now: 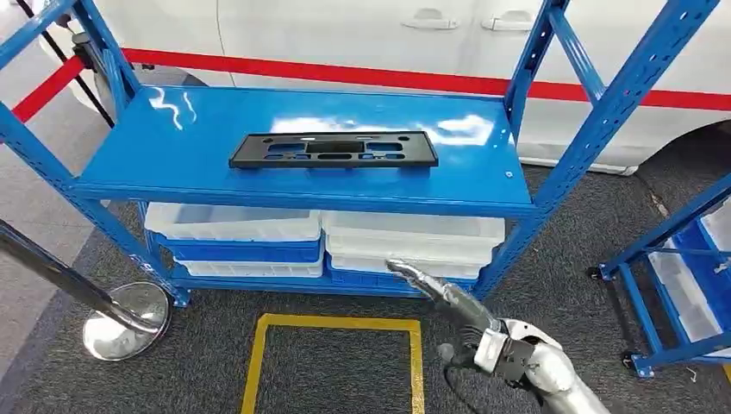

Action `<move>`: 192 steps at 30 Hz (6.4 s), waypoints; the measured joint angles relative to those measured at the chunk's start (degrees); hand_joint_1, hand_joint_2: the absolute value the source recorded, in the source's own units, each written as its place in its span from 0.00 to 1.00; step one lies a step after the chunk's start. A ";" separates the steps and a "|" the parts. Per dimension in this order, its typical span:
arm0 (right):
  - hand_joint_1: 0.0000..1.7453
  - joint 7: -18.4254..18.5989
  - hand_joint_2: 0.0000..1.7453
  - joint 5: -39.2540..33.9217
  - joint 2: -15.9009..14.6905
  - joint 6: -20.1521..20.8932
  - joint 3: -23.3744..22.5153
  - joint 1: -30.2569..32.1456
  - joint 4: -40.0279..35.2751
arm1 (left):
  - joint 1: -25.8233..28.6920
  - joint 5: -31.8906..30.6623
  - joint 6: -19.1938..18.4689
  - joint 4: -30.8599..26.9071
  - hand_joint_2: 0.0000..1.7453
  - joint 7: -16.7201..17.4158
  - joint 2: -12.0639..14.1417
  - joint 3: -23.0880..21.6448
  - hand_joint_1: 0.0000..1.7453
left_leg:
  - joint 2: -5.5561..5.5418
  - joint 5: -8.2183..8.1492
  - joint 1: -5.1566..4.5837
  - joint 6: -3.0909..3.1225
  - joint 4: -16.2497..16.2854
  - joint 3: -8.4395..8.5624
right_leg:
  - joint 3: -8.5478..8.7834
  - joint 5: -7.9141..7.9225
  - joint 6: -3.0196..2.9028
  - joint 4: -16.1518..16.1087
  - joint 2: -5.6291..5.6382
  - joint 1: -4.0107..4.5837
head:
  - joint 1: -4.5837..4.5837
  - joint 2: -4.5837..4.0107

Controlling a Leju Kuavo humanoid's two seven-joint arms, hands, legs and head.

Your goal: Take the parts from the cabinet and place them on the table.

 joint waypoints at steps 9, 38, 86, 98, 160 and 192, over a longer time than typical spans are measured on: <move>0.00 7.88 1.00 29.46 0.42 -32.11 11.31 -10.66 5.35 | 0.03 0.26 -0.70 0.07 0.00 2.79 0.04 -0.18 0.00 | 0.03 0.04 0.01 0.01 0.03 0.05 | 0.05 0.05 0.01 0.01 0.05 0.01 | 0.00 0.00; 0.00 18.51 1.00 46.53 4.57 -49.87 21.13 -24.03 23.37 | 0.00 -0.02 -1.37 0.22 0.00 5.09 -0.42 -1.53 0.00 | -0.10 0.09 -0.04 0.01 0.16 -0.08 | -0.04 0.07 0.04 -0.04 -0.11 -0.18 | 0.00 0.00; 0.00 19.67 1.00 47.84 3.67 -48.85 21.39 -22.84 22.78 | 0.59 -0.24 -0.57 0.55 0.00 3.61 -0.30 -2.91 0.00 | 2.11 0.00 0.40 1.59 -1.23 1.01 | -7.89 -7.72 1.89 15.60 -4.54 -0.30 | 0.17 0.00; 0.00 19.83 1.00 48.98 5.27 -48.45 21.66 -24.75 23.56 | 0.13 -0.63 -0.87 0.66 0.00 3.67 -0.42 -2.91 0.00 | 2.11 -5.65 0.50 -1.54 10.25 -0.08 | -2.18 1.79 -2.30 -0.06 -4.51 0.13 | 0.20 0.00; 0.00 32.29 1.00 58.22 12.42 -54.35 34.68 -33.50 44.33 | 0.08 -0.09 -0.44 0.85 0.00 2.69 -0.09 -3.82 0.00 | 2.02 0.14 -0.24 0.28 -1.00 0.57 | -1.60 1.75 -0.97 -0.62 -4.51 0.88 | 0.37 0.00; 1.00 32.35 1.00 62.26 15.37 -53.98 28.10 -35.12 55.69 | 0.17 0.74 -1.18 0.85 0.00 2.86 -0.09 -3.91 0.00 | 2.04 0.11 -0.28 0.30 -0.94 0.85 | -1.31 1.79 -0.87 -0.64 -4.49 0.91 | 0.37 0.00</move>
